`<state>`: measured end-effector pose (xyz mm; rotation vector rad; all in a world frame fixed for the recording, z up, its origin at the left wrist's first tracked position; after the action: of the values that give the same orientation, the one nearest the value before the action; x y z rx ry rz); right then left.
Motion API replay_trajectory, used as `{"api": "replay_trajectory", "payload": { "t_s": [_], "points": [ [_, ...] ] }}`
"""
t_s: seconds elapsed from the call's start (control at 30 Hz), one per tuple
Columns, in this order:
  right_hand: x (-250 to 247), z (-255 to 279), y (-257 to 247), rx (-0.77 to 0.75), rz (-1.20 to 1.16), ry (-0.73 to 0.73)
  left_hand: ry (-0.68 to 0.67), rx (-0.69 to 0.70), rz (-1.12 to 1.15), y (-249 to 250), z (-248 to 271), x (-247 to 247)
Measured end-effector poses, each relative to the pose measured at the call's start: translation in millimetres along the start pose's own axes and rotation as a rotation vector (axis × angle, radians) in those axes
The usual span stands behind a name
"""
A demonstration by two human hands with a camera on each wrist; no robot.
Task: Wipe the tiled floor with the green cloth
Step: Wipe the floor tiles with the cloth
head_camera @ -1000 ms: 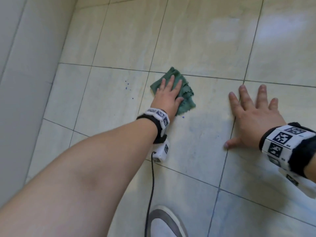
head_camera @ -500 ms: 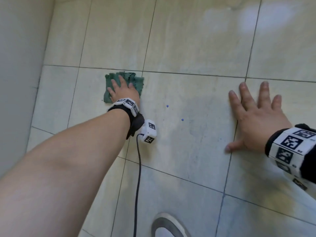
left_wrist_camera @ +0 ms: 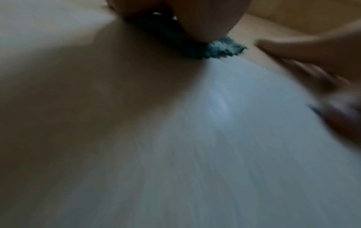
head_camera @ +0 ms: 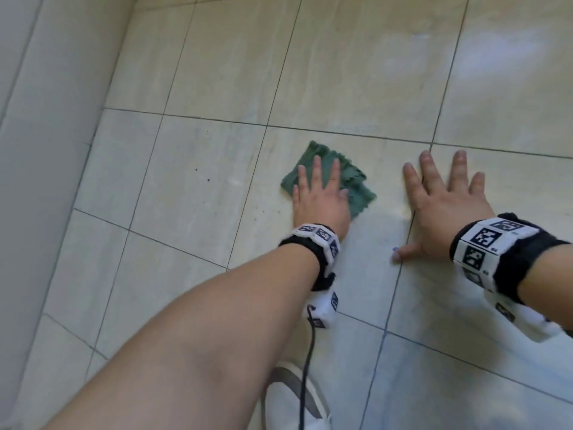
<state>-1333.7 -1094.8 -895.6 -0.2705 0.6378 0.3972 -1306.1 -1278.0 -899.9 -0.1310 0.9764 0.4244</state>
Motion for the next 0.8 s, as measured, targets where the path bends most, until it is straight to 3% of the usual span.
{"api": "replay_trajectory", "payload": {
  "t_s": [0.07, 0.17, 0.37, 0.57, 0.67, 0.8],
  "points": [
    [2, -2, 2, 0.000, 0.001, -0.007, 0.010, -0.091, 0.031, -42, -13, -15],
    [4, -5, 1, 0.004, 0.000, -0.020, -0.038, -0.067, -0.021, -57, -12, -18],
    [2, -7, 3, 0.007, 0.008, 0.010, -0.085, 0.188, -0.211, 20, 14, 10],
    [2, -2, 5, -0.012, 0.002, 0.030, -0.160, 0.449, -0.411, 22, 22, 11],
    [5, 3, 9, -0.031, -0.011, 0.050, -0.206, 0.499, -0.482, 16, 28, 15],
    [8, 10, 21, -0.060, -0.016, 0.087, -0.241, 0.632, -0.617, 63, 62, 51]
  ]
}}
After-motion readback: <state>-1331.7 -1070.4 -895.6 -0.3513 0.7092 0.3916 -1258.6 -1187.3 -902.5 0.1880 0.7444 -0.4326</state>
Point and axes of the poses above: each hand's wrist, its own z-axis away from the middle knuckle, its own x-axis out of the palm, y = z × x, the point moved 10 cm from there along -z, towards the middle knuckle, and after that the axes turned 9 degrees about -y, right-handed, at the moved point
